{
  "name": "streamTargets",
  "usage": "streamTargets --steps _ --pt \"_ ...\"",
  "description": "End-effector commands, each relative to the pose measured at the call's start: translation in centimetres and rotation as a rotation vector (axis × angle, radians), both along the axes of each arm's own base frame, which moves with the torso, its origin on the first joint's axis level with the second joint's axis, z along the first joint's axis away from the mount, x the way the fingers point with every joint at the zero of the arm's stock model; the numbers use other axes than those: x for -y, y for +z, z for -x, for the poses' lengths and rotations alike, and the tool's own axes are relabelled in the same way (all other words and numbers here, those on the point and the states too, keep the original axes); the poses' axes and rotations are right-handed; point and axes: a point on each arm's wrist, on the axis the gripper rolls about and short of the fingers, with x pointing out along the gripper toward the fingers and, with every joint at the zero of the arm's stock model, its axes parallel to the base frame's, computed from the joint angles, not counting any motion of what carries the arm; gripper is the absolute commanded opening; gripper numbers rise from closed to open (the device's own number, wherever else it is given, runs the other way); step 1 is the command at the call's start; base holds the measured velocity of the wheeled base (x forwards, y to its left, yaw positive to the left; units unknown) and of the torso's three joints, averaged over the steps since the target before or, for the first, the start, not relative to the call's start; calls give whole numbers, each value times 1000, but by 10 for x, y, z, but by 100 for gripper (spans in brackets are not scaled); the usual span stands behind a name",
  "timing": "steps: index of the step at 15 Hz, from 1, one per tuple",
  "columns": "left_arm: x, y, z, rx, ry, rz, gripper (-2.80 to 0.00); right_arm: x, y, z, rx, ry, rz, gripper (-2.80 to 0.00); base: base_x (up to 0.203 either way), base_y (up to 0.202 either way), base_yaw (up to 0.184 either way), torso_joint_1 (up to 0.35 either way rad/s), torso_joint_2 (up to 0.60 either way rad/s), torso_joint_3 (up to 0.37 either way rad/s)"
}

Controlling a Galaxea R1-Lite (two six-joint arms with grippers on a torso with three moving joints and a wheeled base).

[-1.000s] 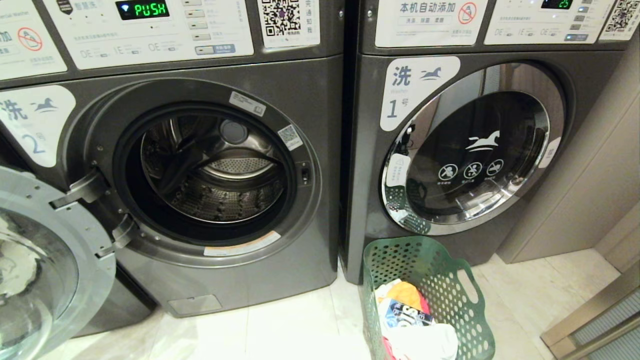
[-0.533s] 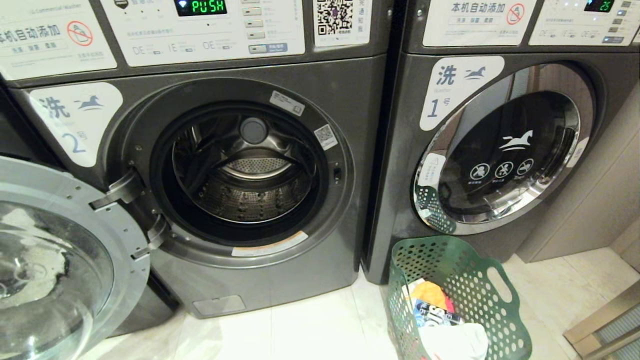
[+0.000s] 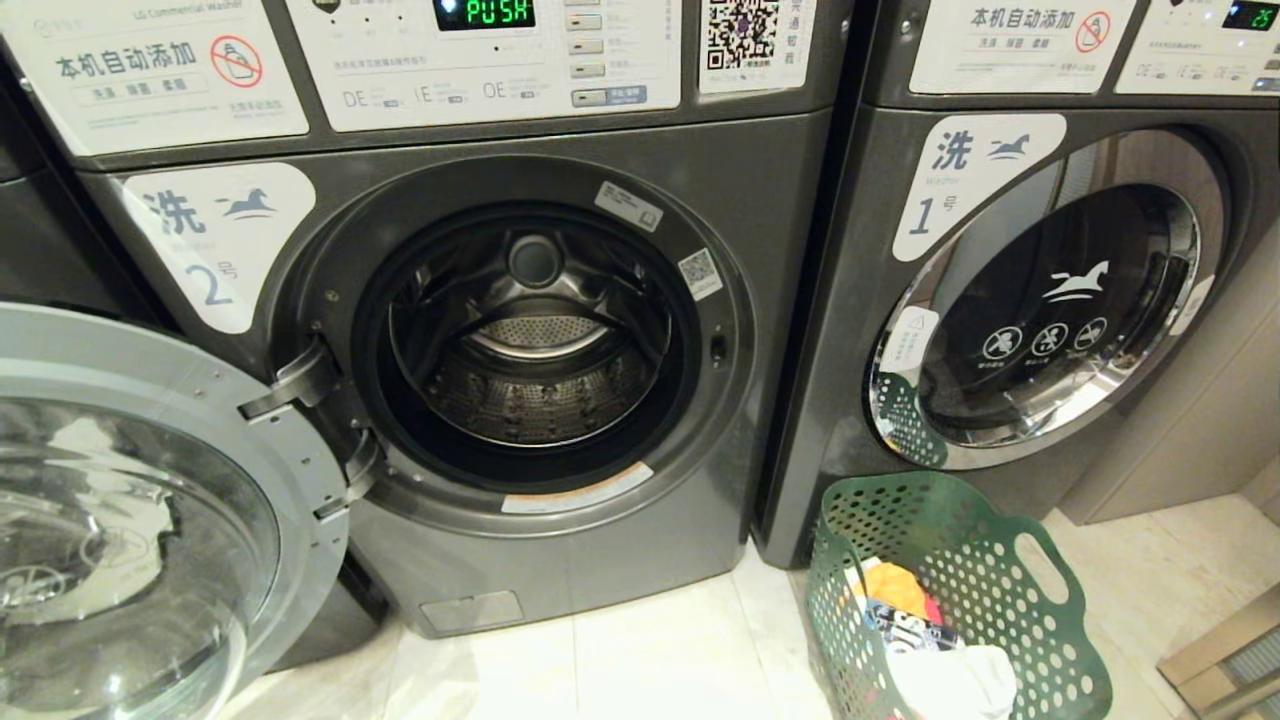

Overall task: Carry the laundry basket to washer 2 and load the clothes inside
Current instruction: Place the clothes into the washing machine

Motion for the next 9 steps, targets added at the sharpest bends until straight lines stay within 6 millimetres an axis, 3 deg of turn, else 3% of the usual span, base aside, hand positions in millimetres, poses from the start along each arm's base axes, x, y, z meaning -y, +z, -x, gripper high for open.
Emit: streamTargets --steps 1,9 --pt "0 0 0 1 0 -2 -280 0 0 0 1 0 4 -280 0 0 0 0 0 0" --pt "0 0 0 3 0 -2 -280 0 0 0 1 0 4 -280 0 0 0 0 0 0"
